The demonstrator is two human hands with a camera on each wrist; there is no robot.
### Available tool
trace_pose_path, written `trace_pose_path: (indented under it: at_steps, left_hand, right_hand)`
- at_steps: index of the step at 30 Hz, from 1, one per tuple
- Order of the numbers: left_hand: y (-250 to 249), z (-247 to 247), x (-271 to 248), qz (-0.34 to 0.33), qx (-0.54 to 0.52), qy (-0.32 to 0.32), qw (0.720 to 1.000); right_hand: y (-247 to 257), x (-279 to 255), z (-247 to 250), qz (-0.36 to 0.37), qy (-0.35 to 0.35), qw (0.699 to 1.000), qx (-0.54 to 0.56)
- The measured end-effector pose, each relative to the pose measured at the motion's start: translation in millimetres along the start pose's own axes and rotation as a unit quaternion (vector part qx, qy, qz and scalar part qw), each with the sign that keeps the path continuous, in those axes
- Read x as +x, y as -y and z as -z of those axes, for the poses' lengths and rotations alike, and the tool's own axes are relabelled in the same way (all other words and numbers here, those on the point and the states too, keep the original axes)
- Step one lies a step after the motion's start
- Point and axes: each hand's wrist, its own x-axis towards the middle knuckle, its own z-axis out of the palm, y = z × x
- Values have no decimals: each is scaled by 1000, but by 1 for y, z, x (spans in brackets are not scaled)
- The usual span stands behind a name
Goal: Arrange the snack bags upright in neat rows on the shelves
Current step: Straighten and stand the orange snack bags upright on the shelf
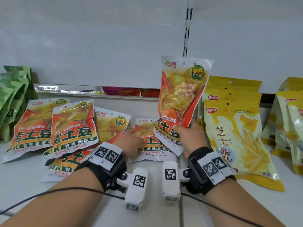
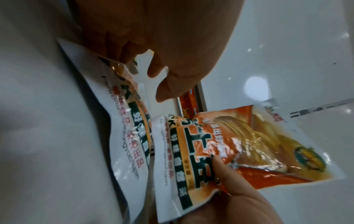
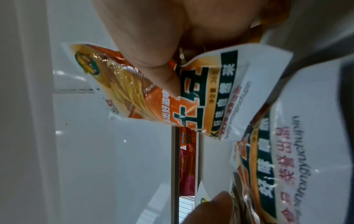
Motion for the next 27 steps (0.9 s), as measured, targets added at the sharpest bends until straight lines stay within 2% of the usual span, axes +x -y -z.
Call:
trace_pose_path:
  at_steps: [4,6,9,15,20,27]
  left_hand:
    - [-3,-5,4,40,-46,-39,997]
    - [-2,-7,6,44,-73,-31,996]
    - [1,-5,8,21,-154,-37,987]
    - [5,19,4,-35,-229,-126,965]
    - [9,39,5,-65,-268,-138,951]
    - [7,33,20,-30,-338,-106,935]
  right_hand:
    - [2,4,2,-6,-37,999,-1]
    - [4,4,2,-3,-60,998,9]
    - [7,4,3,17,-87,995,47]
    - [12,6,5,16,-107,989,96]
    - [14,2,4,35,-74,995,50]
    - [8,20,-18,-54,-22,996,64]
